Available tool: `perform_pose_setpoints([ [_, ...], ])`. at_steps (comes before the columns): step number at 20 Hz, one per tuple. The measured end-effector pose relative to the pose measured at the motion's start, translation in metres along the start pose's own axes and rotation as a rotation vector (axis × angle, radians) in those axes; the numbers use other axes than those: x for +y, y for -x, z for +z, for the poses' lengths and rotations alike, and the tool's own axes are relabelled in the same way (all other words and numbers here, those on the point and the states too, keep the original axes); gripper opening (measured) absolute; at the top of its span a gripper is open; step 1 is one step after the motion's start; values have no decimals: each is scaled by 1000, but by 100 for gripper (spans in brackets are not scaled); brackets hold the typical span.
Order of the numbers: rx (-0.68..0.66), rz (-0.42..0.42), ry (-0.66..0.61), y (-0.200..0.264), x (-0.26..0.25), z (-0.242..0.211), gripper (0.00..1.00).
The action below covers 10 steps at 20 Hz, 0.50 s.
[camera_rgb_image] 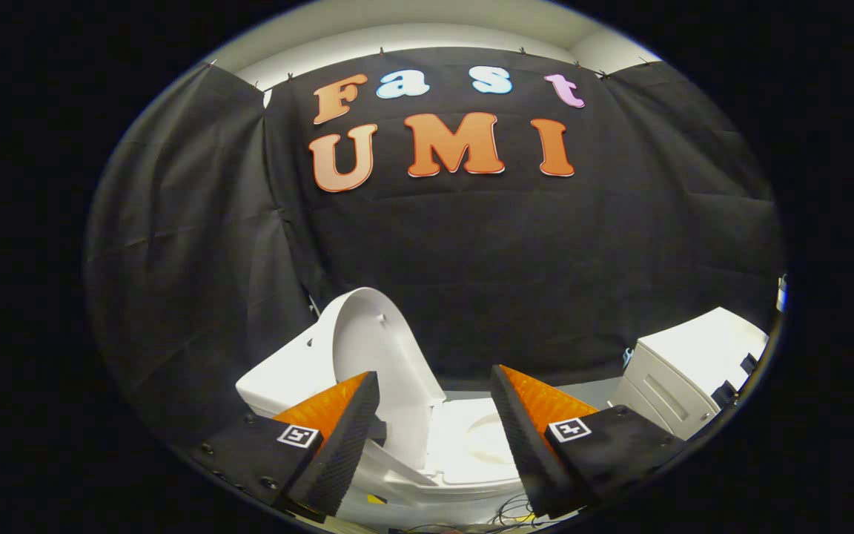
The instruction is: Open the toilet lid.
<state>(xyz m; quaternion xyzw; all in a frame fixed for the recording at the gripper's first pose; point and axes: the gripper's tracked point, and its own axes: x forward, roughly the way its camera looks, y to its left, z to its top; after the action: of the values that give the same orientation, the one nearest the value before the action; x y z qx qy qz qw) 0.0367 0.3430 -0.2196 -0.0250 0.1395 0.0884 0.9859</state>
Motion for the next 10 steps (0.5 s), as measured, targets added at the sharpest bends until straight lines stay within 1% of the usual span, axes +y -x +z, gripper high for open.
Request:
perform_pose_setpoints([
  [7,-70,-48,-2,4,-52,62,97],
  [10,-84,-66,-6,5,-68,77,97],
])
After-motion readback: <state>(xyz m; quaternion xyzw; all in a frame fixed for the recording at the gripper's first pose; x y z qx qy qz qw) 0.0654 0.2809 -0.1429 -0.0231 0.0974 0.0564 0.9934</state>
